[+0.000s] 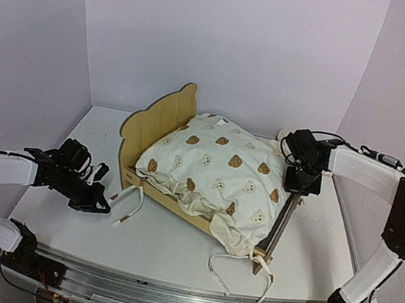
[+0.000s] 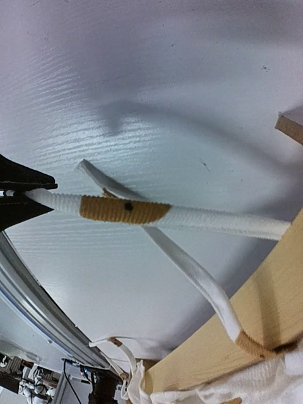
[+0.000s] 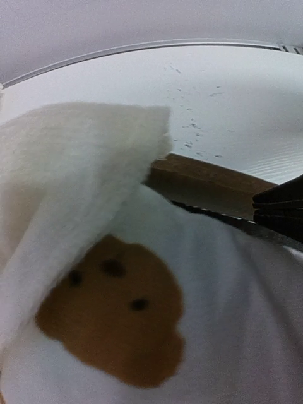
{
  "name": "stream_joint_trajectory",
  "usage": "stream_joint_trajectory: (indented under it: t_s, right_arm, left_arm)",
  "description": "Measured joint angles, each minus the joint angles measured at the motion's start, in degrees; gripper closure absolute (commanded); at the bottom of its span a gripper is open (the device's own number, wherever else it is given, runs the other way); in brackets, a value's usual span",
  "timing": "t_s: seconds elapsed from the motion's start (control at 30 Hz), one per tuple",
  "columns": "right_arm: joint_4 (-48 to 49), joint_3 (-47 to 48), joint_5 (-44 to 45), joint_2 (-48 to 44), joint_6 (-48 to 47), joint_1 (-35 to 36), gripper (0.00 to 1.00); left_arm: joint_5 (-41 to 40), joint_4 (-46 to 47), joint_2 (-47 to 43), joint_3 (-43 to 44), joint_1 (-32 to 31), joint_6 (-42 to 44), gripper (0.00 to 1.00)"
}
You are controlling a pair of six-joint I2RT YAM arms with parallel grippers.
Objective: Set up the pet bed
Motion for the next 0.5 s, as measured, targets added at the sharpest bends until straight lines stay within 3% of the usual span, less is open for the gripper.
stream_joint_trajectory:
  t_s: [0.3,0.5]
  right_arm:
    - [1.89,6.74,1.44,8.62,-2.54,-3.13,0.99]
    - [-2.35,14.06,-0.01,9.22,-3.94,-3.92,0.72]
  left_arm:
    - [4.6,-5.35,-3.61,3.39,0.0,-3.82,1.0]
    - [5.4,-3.83,-5.25,0.04,0.0,-6.39,1.0]
